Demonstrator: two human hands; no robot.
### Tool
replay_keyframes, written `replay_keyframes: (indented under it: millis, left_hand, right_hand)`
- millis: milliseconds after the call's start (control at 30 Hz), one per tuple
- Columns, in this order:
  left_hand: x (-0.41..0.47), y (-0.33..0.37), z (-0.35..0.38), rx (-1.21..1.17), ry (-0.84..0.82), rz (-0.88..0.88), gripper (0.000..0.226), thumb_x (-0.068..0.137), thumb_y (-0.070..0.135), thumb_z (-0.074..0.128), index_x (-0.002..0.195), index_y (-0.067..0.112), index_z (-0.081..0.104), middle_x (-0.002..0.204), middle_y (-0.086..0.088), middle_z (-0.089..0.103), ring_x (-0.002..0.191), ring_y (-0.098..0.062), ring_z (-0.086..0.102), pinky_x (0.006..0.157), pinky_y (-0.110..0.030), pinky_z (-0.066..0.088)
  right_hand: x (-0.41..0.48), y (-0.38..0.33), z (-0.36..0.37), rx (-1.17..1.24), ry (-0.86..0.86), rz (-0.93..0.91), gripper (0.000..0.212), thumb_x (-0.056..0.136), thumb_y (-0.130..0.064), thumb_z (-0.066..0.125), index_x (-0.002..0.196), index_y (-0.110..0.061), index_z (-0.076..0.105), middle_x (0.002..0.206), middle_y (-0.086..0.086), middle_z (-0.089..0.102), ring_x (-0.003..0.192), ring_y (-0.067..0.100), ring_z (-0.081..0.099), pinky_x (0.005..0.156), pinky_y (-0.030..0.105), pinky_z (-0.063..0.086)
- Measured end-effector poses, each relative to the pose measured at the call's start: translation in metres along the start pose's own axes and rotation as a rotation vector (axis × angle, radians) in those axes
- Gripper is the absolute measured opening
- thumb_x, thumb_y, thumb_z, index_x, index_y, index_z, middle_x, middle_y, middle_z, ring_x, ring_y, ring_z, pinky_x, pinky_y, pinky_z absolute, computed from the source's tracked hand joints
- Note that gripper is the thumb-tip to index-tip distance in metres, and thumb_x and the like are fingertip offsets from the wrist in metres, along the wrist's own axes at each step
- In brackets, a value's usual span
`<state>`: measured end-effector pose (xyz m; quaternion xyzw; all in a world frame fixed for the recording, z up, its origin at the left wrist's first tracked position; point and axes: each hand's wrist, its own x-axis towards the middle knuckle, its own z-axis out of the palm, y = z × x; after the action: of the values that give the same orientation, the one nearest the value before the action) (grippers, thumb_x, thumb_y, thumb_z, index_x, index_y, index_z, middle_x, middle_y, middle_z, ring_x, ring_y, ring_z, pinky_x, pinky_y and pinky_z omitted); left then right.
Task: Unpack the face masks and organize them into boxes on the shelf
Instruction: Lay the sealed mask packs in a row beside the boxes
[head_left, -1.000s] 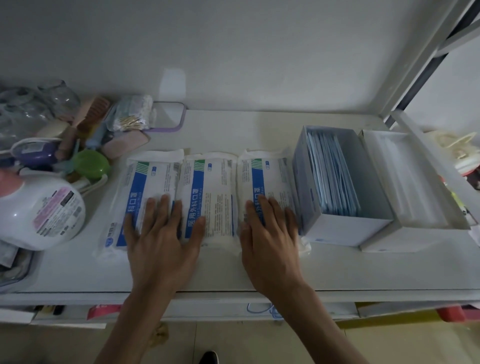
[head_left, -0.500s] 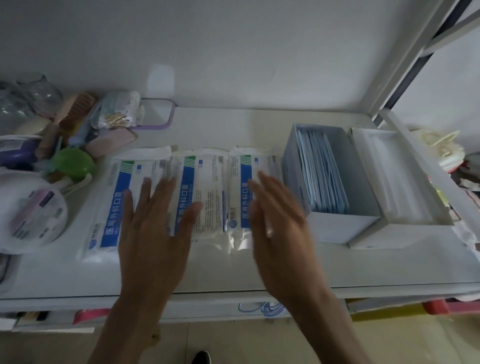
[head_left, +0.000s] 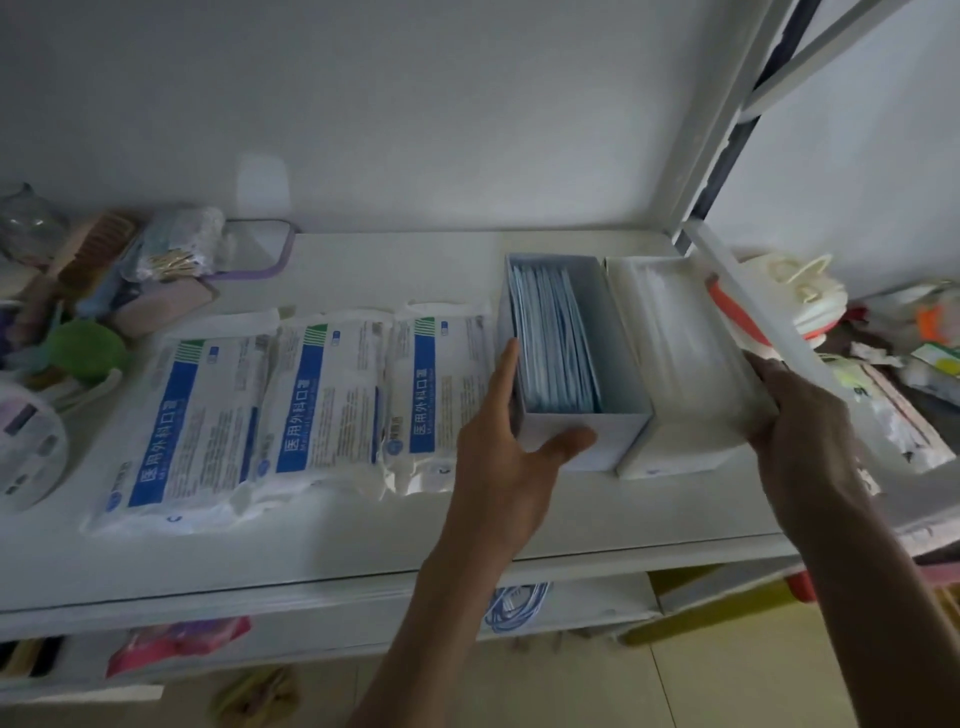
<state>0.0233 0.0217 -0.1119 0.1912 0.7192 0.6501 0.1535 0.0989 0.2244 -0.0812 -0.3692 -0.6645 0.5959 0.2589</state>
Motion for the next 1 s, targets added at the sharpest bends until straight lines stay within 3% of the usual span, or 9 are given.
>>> replay_keyframes:
  millis: [100,233,333,433,500,600,667,833,1000]
  left_hand:
    - [-0.005,-0.004,0.004,-0.032,0.061,0.027,0.089,0.076,0.025,0.074,0.15,0.03,0.025,0.152,0.006,0.033,0.137,-0.008,0.035,0.108,-0.032,0.039]
    - [-0.011,-0.004,0.008,-0.024,0.086,0.038,0.086,0.077,0.026,0.074,0.149,0.028,0.028,0.15,0.004,0.036,0.136,-0.009,0.037,0.103,-0.019,0.04]
    - [-0.013,-0.003,0.009,0.0,0.102,0.056,0.089,0.077,0.027,0.075,0.15,0.028,0.025,0.152,0.003,0.033,0.138,-0.012,0.034,0.102,-0.016,0.04]
    - [-0.016,-0.006,0.01,-0.024,0.108,0.045,0.102,0.072,0.008,0.079,0.152,0.022,0.018,0.149,-0.001,0.036,0.133,-0.009,0.041,0.086,-0.008,0.047]
    - [-0.019,-0.012,0.014,-0.019,0.114,0.009,0.1,0.068,0.003,0.082,0.15,0.021,0.027,0.143,-0.003,0.045,0.127,-0.012,0.048,0.084,-0.013,0.052]
    - [-0.02,-0.02,0.017,0.022,0.181,-0.021,0.081,0.072,0.012,0.08,0.143,0.021,0.043,0.137,0.0,0.055,0.126,-0.013,0.051,0.097,-0.031,0.05]
    - [-0.017,-0.023,0.016,0.02,0.228,-0.032,0.073,0.074,0.015,0.079,0.14,0.019,0.047,0.134,0.001,0.058,0.125,-0.012,0.053,0.1,-0.038,0.048]
    - [-0.015,-0.023,0.018,0.032,0.246,-0.03,0.071,0.073,0.012,0.079,0.137,0.018,0.051,0.132,0.0,0.06,0.122,-0.014,0.055,0.097,-0.037,0.05]
    - [-0.017,-0.019,0.017,0.022,0.239,-0.033,0.073,0.072,0.009,0.08,0.138,0.02,0.05,0.133,0.003,0.059,0.122,-0.009,0.055,0.097,-0.035,0.05]
  right_hand:
    - [0.001,0.005,0.004,0.052,0.013,-0.011,0.031,0.1,-0.021,0.04,0.103,-0.024,0.071,0.101,-0.006,0.063,0.107,0.022,0.055,0.104,0.043,0.042]
    - [0.009,0.006,0.008,0.03,0.033,-0.021,0.034,0.103,-0.025,0.037,0.124,-0.019,0.063,0.106,-0.006,0.059,0.113,0.024,0.052,0.107,0.044,0.039]
    - [0.005,0.004,0.008,0.09,0.006,-0.049,0.036,0.102,-0.031,0.039,0.127,-0.016,0.06,0.106,-0.006,0.057,0.115,0.027,0.052,0.106,0.046,0.041]
    - [-0.007,0.011,-0.003,0.117,0.013,-0.157,0.048,0.097,-0.047,0.042,0.115,-0.005,0.057,0.107,0.009,0.059,0.115,0.034,0.051,0.106,0.052,0.039]
    - [-0.018,0.018,-0.01,0.1,-0.062,-0.209,0.051,0.095,-0.052,0.044,0.105,-0.002,0.051,0.105,0.021,0.052,0.115,0.039,0.048,0.105,0.054,0.036]
    - [-0.032,0.028,-0.011,0.029,-0.19,-0.205,0.039,0.089,-0.046,0.056,0.097,-0.008,0.053,0.09,0.005,0.058,0.088,0.007,0.062,0.085,0.033,0.048]
    - [-0.034,0.034,-0.008,-0.026,-0.198,-0.222,0.038,0.083,-0.041,0.065,0.097,-0.007,0.055,0.087,0.003,0.06,0.077,0.0,0.06,0.074,0.025,0.046]
    - [-0.024,0.044,-0.004,-0.011,-0.162,-0.219,0.054,0.076,-0.044,0.073,0.107,-0.003,0.055,0.099,0.012,0.063,0.094,0.022,0.064,0.081,0.034,0.054]
    - [-0.025,0.044,-0.006,-0.051,-0.142,-0.196,0.067,0.067,-0.052,0.073,0.113,-0.007,0.054,0.105,0.007,0.064,0.103,0.021,0.063,0.093,0.042,0.052]
